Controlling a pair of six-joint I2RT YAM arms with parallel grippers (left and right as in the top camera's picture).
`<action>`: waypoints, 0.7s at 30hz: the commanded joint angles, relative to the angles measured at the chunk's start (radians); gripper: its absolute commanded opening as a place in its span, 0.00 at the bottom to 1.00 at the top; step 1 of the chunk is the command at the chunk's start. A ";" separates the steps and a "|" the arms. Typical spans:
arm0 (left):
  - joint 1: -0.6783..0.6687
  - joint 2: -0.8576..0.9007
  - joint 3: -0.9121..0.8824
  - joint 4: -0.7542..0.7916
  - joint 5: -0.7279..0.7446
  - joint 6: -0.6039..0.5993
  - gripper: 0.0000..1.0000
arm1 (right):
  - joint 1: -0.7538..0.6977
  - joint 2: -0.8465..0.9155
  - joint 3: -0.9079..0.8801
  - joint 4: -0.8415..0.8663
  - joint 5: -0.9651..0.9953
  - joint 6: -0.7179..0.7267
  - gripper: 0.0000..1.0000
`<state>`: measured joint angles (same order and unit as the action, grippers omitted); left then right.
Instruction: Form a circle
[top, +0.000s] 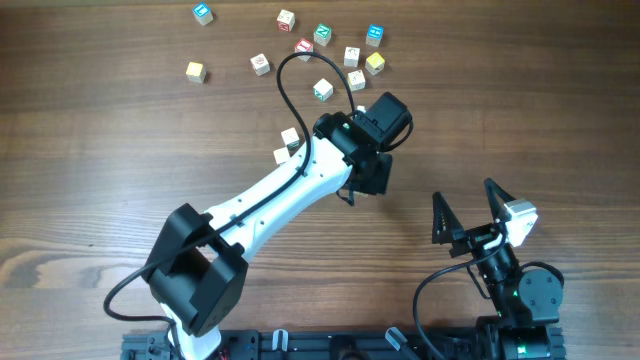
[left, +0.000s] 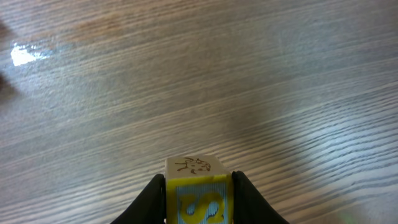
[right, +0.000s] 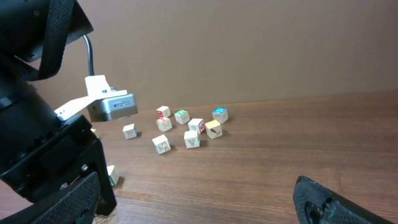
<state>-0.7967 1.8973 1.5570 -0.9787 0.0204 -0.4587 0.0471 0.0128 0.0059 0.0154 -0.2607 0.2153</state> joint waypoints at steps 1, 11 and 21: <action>-0.004 -0.001 -0.007 0.034 -0.014 -0.018 0.25 | 0.005 -0.008 -0.001 0.005 0.009 -0.006 0.99; 0.003 -0.001 -0.006 0.071 -0.074 -0.017 0.20 | 0.005 -0.008 -0.001 0.005 0.009 -0.005 1.00; 0.155 -0.025 0.006 0.093 -0.029 0.049 0.18 | 0.005 -0.008 -0.001 0.005 0.009 -0.006 1.00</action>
<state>-0.6621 1.8957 1.5566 -0.8886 -0.0246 -0.4648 0.0471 0.0128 0.0063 0.0151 -0.2607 0.2153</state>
